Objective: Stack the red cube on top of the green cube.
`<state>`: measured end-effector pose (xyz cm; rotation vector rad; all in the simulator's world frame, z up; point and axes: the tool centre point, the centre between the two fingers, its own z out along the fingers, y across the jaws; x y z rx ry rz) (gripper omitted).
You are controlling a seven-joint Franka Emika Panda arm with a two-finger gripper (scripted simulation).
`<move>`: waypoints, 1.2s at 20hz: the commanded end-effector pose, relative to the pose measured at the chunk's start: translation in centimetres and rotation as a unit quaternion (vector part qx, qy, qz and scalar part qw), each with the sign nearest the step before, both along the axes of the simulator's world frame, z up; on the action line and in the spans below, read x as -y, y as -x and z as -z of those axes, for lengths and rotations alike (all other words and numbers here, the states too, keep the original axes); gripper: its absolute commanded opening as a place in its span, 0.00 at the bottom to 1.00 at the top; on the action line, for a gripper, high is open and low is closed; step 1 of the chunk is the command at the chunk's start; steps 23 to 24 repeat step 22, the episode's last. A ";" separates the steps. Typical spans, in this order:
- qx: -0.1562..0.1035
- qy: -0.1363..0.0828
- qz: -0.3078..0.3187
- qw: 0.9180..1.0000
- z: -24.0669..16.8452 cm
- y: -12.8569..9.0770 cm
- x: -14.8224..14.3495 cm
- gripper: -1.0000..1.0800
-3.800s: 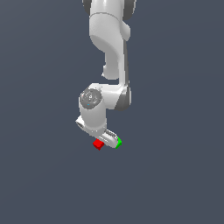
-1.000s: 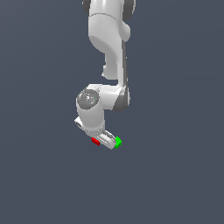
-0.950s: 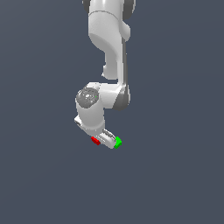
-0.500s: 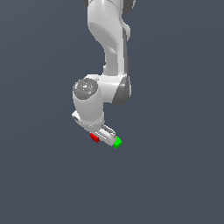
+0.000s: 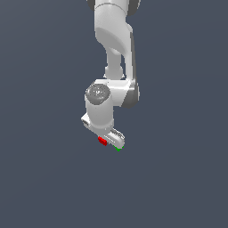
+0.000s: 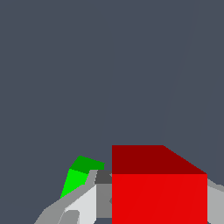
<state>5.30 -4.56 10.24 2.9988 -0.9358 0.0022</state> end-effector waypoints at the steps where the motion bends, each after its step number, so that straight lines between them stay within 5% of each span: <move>1: 0.000 0.000 -0.001 1.000 1.2 0.2 -2.1 0.00; 12: 0.000 0.000 -0.001 1.000 4.1 0.5 -7.1 0.00; 13: 0.000 0.000 -0.001 1.000 4.1 0.5 -7.1 0.96; 24: 0.000 0.000 -0.001 1.000 4.1 0.5 -7.1 0.96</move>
